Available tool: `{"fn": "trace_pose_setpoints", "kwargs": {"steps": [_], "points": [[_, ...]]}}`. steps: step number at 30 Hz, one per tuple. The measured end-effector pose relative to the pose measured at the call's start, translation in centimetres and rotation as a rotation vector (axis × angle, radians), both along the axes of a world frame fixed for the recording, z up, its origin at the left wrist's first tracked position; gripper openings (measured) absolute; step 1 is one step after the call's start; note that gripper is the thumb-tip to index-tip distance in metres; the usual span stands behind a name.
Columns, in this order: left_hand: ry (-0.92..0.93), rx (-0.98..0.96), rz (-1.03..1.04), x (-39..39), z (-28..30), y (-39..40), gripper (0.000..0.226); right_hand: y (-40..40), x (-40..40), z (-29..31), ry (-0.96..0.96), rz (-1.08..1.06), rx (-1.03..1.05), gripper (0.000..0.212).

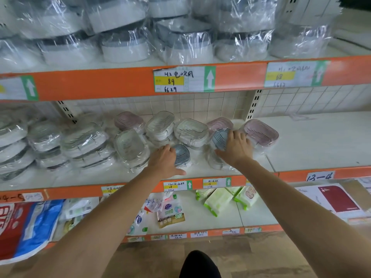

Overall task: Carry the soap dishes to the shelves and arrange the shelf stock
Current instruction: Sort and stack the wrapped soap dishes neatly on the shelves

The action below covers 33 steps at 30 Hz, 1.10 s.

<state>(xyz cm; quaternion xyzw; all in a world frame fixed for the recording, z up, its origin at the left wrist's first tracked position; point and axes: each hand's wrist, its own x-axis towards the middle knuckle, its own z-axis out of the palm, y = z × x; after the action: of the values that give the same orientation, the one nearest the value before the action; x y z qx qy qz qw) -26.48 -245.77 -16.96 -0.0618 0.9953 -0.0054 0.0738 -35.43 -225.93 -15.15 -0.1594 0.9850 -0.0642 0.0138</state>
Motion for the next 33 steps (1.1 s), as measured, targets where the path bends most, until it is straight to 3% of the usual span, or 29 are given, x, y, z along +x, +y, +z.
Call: {"fn": "trace_pose_setpoints", "kwargs": {"steps": [6,14,20,24,33], "points": [[-0.049,0.075,-0.020,3.5,3.1,0.6,0.060,0.0,4.1,2.6,-0.104,0.203,-0.026,0.053],[-0.136,0.112,-0.075,9.4,10.1,0.9,0.046,0.2,10.5,8.8,-0.197,0.390,0.096,0.047],[-0.174,0.096,-0.074,13.4,15.9,1.0,0.051,0.4,14.6,14.0,-0.242,0.467,0.099,0.042],[-0.174,0.074,-0.058,15.0,19.6,1.3,0.032,0.3,16.9,17.3,-0.267,0.530,0.123,0.044],[-0.020,0.067,-0.036,14.8,27.1,0.8,0.012,-0.7,17.4,24.9,-0.114,0.608,0.175,0.043]]}}
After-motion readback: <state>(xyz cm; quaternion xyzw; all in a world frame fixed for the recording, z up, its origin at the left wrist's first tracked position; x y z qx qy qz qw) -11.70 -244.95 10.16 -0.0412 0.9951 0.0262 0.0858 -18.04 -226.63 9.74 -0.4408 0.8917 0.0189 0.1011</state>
